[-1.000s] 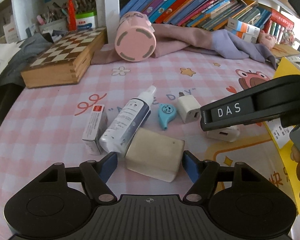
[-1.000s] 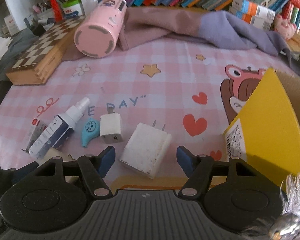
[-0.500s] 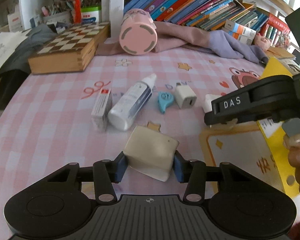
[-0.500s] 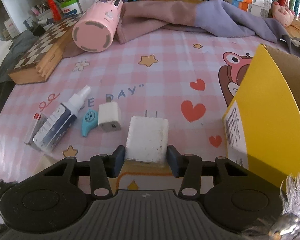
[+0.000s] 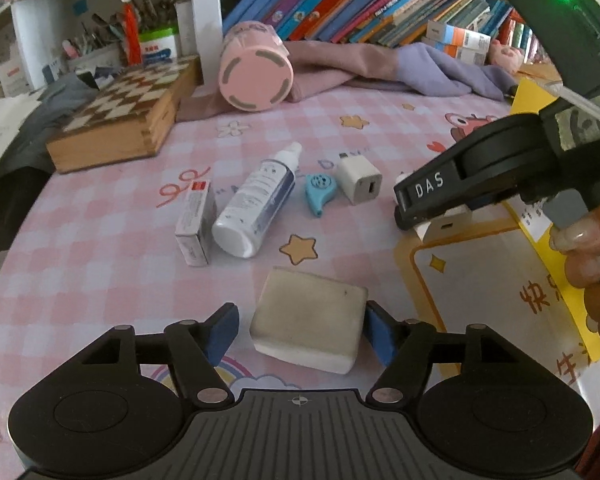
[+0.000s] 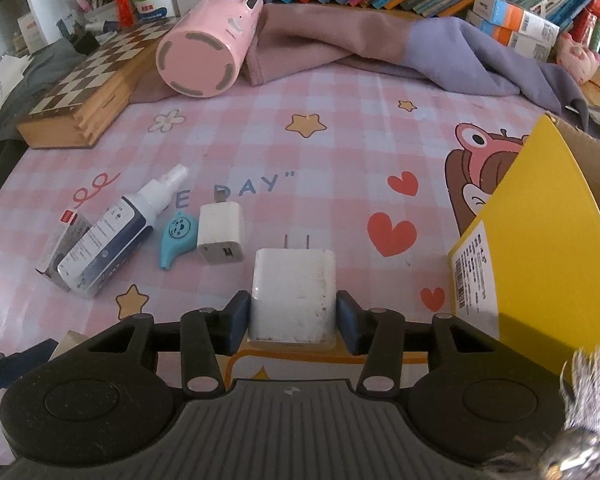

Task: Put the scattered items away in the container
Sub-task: 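Grasp the white charger with the right tool while the left tool grasps the cream sponge, then lift and carry the charger and sponge with both tools over the yellow box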

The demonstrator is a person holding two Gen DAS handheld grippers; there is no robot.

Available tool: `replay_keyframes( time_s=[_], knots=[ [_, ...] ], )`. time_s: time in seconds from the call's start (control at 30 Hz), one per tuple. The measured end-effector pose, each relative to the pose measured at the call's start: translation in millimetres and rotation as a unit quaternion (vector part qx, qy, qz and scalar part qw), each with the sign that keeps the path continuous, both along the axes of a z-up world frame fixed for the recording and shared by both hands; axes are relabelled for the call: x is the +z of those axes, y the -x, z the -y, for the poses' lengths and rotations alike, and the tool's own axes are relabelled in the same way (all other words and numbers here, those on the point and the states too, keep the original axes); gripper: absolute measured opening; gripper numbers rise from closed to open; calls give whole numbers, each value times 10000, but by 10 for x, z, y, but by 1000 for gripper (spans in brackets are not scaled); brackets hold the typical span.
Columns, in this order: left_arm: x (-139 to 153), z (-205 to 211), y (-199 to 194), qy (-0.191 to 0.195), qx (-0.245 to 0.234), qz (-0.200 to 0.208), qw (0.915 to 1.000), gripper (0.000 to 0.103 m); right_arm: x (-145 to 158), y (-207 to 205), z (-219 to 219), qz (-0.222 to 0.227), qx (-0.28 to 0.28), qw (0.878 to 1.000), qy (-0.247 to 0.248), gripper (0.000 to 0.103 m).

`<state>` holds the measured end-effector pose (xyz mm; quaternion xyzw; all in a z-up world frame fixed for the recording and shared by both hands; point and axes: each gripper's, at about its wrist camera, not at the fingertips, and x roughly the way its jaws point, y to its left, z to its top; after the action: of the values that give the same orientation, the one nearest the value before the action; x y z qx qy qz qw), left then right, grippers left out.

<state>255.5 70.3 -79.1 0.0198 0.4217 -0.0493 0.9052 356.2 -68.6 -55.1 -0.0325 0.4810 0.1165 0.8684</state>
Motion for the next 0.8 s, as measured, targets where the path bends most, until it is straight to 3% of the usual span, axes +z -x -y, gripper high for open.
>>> replay_keyframes(
  time_s=[0.13,0.23,0.47,0.8],
  knots=[
    [10,22,-5,56,-163,-15,9999,51,-4,2,0,14,72,9999,70,42],
    [33,27,-24,80,-230,-76,9997,46,5,-7,11,-43,158,9999,45,42],
    [249,-50,56,307,-89,154,9994,44,128,100,78,-88,89,9997,-222,41],
    [657,-184,252,682,72,591,9959,44,600,523,191,652,379,9965,-364,41]
  ],
)
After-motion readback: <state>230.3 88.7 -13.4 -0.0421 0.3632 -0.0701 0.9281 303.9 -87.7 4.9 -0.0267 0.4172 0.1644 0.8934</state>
